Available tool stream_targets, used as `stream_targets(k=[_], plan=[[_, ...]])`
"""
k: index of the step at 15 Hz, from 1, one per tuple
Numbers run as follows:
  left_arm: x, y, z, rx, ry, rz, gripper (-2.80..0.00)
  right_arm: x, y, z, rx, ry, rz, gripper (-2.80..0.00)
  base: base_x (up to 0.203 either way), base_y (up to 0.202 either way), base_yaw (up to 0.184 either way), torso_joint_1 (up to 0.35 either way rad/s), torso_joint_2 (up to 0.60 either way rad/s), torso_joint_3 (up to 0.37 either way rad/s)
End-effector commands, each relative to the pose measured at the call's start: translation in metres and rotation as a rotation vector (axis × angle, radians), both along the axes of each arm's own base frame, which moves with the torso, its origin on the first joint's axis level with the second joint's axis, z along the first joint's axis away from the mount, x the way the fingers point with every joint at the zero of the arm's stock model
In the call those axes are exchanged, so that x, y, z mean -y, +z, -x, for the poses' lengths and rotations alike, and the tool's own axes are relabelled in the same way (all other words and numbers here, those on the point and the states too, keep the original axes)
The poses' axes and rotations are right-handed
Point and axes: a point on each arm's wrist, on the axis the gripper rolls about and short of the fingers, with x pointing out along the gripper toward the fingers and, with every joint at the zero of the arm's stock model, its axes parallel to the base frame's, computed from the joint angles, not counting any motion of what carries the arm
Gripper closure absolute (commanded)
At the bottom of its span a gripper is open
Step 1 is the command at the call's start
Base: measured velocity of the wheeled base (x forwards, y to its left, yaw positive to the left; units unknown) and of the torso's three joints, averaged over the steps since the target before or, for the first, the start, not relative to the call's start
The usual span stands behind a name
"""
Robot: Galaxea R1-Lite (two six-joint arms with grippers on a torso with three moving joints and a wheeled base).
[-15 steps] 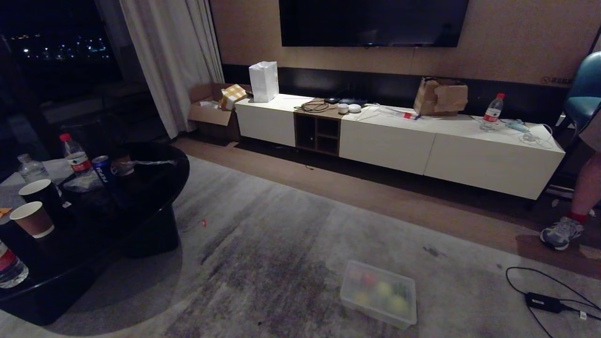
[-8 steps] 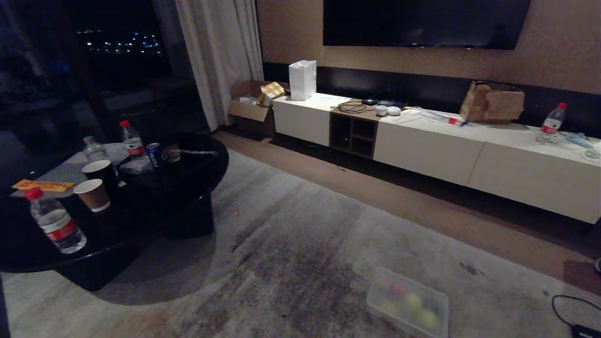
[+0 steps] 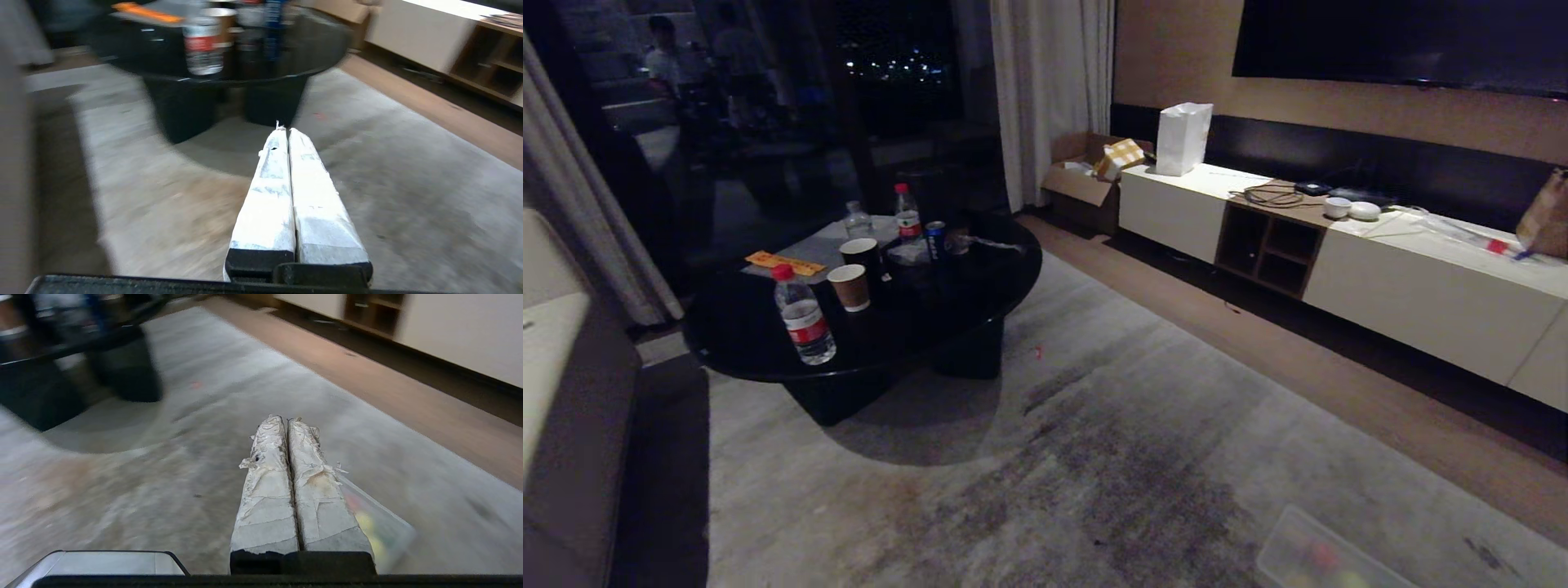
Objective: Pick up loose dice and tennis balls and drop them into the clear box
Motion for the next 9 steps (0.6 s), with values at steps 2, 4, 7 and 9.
stream_targets(k=[2, 4, 7, 9], plan=[[0.0, -0.0004, -0.0002, -0.003, 0.0, 0.001, 0.0, 0.0, -0.0002, -0.0001, -0.003, 0.001, 0.0, 0.0, 0.001, -0.009, 0.164, 0.002, 0.0, 0.005], [0.0, -0.0004, -0.0002, -0.003, 0.0, 0.002, 0.0, 0.0, -0.0003, -0.0002, -0.003, 0.001, 0.0, 0.0, 0.0, -0.007, 0.166, 0.003, 0.0, 0.005], [0.0, -0.0004, -0.0002, -0.003, 0.002, 0.003, 0.0, 0.0, -0.0004, -0.0002, -0.003, -0.001, 0.0, 0.0, 0.0, -0.008, 0.166, 0.003, 0.0, 0.006], [0.0, -0.0004, -0.0002, -0.003, 0.002, 0.003, 0.0, 0.0, -0.0002, -0.0001, -0.003, -0.001, 0.0, 0.0, -0.001, -0.009, 0.163, 0.0, 0.0, 0.001]])
